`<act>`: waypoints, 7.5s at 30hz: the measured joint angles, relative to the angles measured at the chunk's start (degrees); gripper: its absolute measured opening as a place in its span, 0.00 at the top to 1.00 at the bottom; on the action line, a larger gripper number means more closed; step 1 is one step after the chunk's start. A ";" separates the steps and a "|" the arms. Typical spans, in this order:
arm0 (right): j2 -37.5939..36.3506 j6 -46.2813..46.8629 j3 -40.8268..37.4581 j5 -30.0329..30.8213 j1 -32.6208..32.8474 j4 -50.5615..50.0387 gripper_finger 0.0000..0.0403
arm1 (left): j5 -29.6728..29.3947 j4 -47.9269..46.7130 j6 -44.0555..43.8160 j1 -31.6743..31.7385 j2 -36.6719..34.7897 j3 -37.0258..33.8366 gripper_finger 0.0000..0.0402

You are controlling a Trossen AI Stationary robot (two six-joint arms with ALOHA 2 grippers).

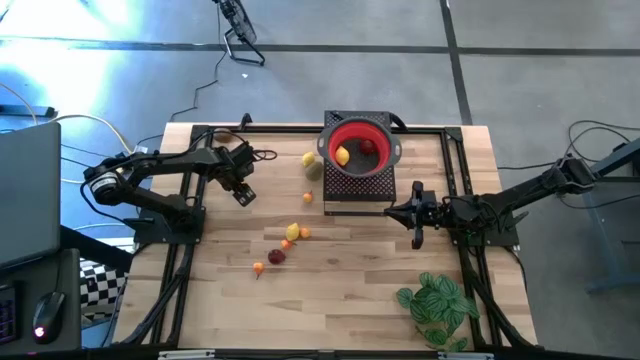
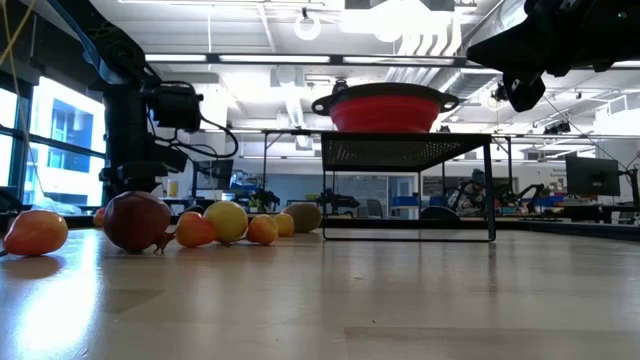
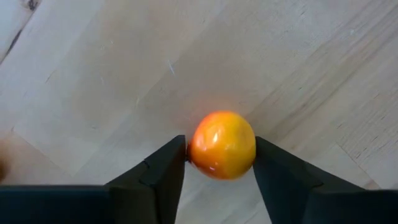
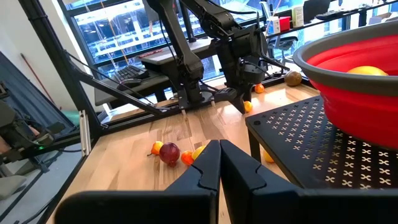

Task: Pick & Place Fruit
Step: Put the orange pear into the red strainer bowl on the shelf

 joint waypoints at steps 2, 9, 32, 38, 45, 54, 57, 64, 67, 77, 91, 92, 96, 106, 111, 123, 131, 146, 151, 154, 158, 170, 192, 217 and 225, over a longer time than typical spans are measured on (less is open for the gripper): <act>0.01 0.00 0.00 0.00 0.00 0.00 1.00 | 0.00 0.00 0.00 0.00 0.00 0.00 0.59; 0.00 0.00 0.00 0.00 0.00 0.00 1.00 | 0.00 0.00 0.00 0.00 0.00 0.02 0.64; -0.01 0.00 0.00 0.00 0.00 0.01 1.00 | 0.37 -4.06 2.25 -0.02 0.00 6.67 0.64; -0.01 0.00 0.00 0.00 0.00 0.01 1.00 | 3.93 -4.90 5.49 -0.02 0.00 12.85 0.64; -0.01 0.00 0.00 -0.02 0.00 -0.01 1.00 | 11.30 -4.92 8.04 -0.02 0.00 19.14 0.64; -0.01 0.00 0.00 -0.02 0.00 -0.01 1.00 | 21.52 -4.87 10.73 -0.02 -0.02 24.24 0.64; 0.01 0.00 0.00 -0.02 0.00 -0.01 1.00 | 22.96 -4.47 11.58 -0.04 -0.02 25.84 0.64; 0.00 0.00 0.00 -0.01 0.00 -0.01 1.00 | 24.17 -3.70 12.87 -0.04 -0.02 30.70 0.64; -0.01 0.00 0.00 -0.02 0.00 -0.03 1.00 | 25.85 -1.58 12.91 -0.04 -0.04 32.57 0.64; 0.01 -0.02 -0.01 -0.02 0.00 -0.03 1.00 | 31.54 12.38 12.44 -1.01 -0.04 34.73 0.64; 0.00 -0.20 0.00 -0.02 0.00 -0.05 1.00 | 27.96 27.07 11.17 -10.55 -0.04 34.73 0.64; 0.01 -0.20 0.00 -0.02 0.00 -0.05 1.00 | 26.74 27.36 11.18 -10.88 -0.04 34.73 0.64; -0.01 -0.22 0.00 -0.02 0.00 -0.07 1.00 | 24.58 27.48 10.87 -10.95 -0.04 34.73 0.64; 0.00 -0.46 -0.02 -0.02 0.00 -0.09 1.00 | 26.50 36.15 6.79 -10.95 6.11 34.75 0.64; -0.01 -0.44 -0.02 -0.04 0.00 -0.13 1.00 | 26.53 40.79 5.36 -10.95 8.80 35.17 0.64; 0.00 -0.44 -0.02 -0.07 0.00 -0.12 1.00 | 17.72 25.90 11.83 -15.22 20.41 52.32 0.64; 0.01 -0.24 -0.02 -0.07 0.00 -0.35 1.00 | 12.01 18.46 12.68 -15.80 24.17 56.78 0.64; 0.00 0.00 -0.02 -0.05 0.00 -0.21 1.00 | 10.67 20.44 12.90 -18.57 24.67 56.78 0.64; 0.00 0.00 -0.02 -0.04 0.00 -0.09 1.00 | 10.20 20.97 12.90 -19.58 25.64 56.78 0.64; -0.01 0.00 -0.02 -0.04 0.00 -0.10 1.00 | 8.78 21.24 12.91 -19.76 25.53 56.83 0.64; 0.01 -0.02 -0.02 -0.04 0.00 -0.12 1.00 | 6.33 20.70 13.13 -19.91 25.53 56.83 0.64; 0.00 -0.20 -0.02 -0.04 0.00 -0.20 1.00 | 6.19 19.25 12.92 -20.12 26.86 56.84 0.64; 0.00 -0.22 -0.02 -0.04 0.00 -1.53 1.00 | 5.46 21.73 13.41 -20.65 28.35 56.81 0.54; -0.01 -0.02 -0.02 -0.02 0.00 -1.43 1.00 | 5.55 11.98 18.93 -20.61 15.73 56.78 0.45; -0.01 1.48 -0.02 -0.04 0.00 -1.73 1.00 | 7.40 7.58 19.42 -20.63 13.14 56.78 0.69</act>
